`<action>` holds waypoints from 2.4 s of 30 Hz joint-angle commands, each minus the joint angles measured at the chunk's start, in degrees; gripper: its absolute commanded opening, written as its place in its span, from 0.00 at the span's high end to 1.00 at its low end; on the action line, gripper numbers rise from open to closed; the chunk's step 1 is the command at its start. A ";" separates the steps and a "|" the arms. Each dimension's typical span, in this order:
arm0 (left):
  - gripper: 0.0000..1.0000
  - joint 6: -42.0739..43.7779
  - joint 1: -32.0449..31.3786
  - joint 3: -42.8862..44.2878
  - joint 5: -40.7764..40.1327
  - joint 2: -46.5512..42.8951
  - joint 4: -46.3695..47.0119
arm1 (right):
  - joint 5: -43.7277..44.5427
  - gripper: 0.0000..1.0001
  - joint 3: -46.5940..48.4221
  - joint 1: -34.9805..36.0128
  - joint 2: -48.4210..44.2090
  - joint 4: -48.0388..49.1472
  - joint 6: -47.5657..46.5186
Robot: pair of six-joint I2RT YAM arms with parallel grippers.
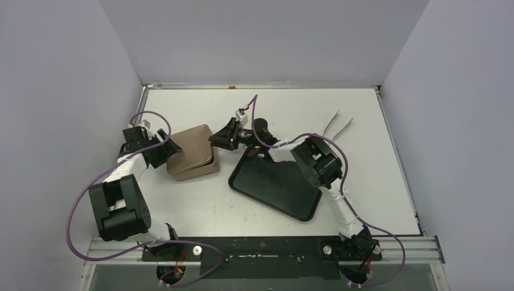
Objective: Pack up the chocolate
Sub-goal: Close the box lid on the packing box.
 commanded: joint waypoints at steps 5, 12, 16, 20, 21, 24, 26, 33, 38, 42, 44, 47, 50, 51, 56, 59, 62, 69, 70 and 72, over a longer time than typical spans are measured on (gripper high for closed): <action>0.04 -3.58 -2.28 0.01 10.50 -2.29 2.93 | -2.42 0.57 1.46 2.09 0.34 11.82 6.38; 0.04 -3.85 -2.38 -1.12 10.23 -2.38 3.90 | -2.11 0.57 2.33 2.73 1.28 11.18 9.01; 0.07 -3.96 -2.38 -1.22 9.95 -3.01 4.00 | -0.05 0.57 1.06 2.74 0.74 5.63 7.44; 0.13 -4.13 -2.38 -1.30 9.93 -3.34 4.05 | 0.88 0.57 1.00 2.86 1.07 3.41 7.47; 0.14 -4.23 -2.37 -1.45 9.98 -3.38 4.11 | 0.92 0.57 1.14 2.90 1.20 3.36 7.71; 0.21 -4.54 -2.41 -1.85 10.29 -3.46 4.96 | 0.80 0.58 1.84 3.23 1.69 5.16 8.54; 0.25 -4.51 -2.43 -1.83 10.32 -3.45 5.04 | 0.58 0.58 2.43 3.34 1.64 4.75 8.25; 0.22 -4.19 -2.43 -1.33 9.92 -3.91 4.27 | 0.68 0.59 3.02 3.35 0.70 0.03 4.85; 0.21 -4.57 -2.43 -1.61 9.76 -4.00 4.69 | -0.78 0.56 4.21 3.60 2.31 4.63 8.34; 0.20 -4.67 -2.51 -1.78 9.76 -4.00 4.76 | -1.85 0.54 6.49 4.19 2.73 1.54 6.59; 0.20 -4.73 -2.59 -1.77 9.70 -4.08 4.90 | -2.86 0.53 8.28 4.55 3.20 -1.44 5.13; 0.20 -4.84 -2.74 -1.80 9.68 -4.05 4.97 | -3.19 0.53 9.39 4.92 3.35 -6.14 2.48; 0.20 -4.73 -2.78 -1.75 9.51 -4.18 4.95 | -2.14 0.54 9.16 4.86 2.83 -11.41 -0.33; 0.20 -4.71 -2.78 -1.79 9.43 -4.24 4.96 | -1.75 0.54 9.03 4.74 2.76 -12.40 -0.98; 0.20 -3.86 -2.78 -1.10 8.74 -4.48 4.11 | -0.95 0.59 10.18 4.56 2.66 -19.21 -5.89; 0.20 -3.80 -2.78 -0.80 8.73 -4.53 3.86 | -0.85 0.60 12.91 4.98 2.75 -23.99 -9.62; 0.20 -3.78 -3.08 -0.61 8.71 -4.45 3.83 | -0.62 0.62 15.89 5.59 3.22 -29.41 -13.52; 0.20 -3.46 -3.13 0.08 8.36 -4.09 3.52 | -1.10 0.71 16.96 5.86 3.34 -30.25 -14.35; 0.20 -3.37 -3.13 0.09 8.36 -4.03 3.53 | -1.84 0.72 16.88 5.81 3.48 -29.09 -13.62; 0.19 -3.24 -3.13 0.09 8.44 -3.87 3.63 | -3.88 0.76 15.76 5.76 3.97 -21.31 -8.68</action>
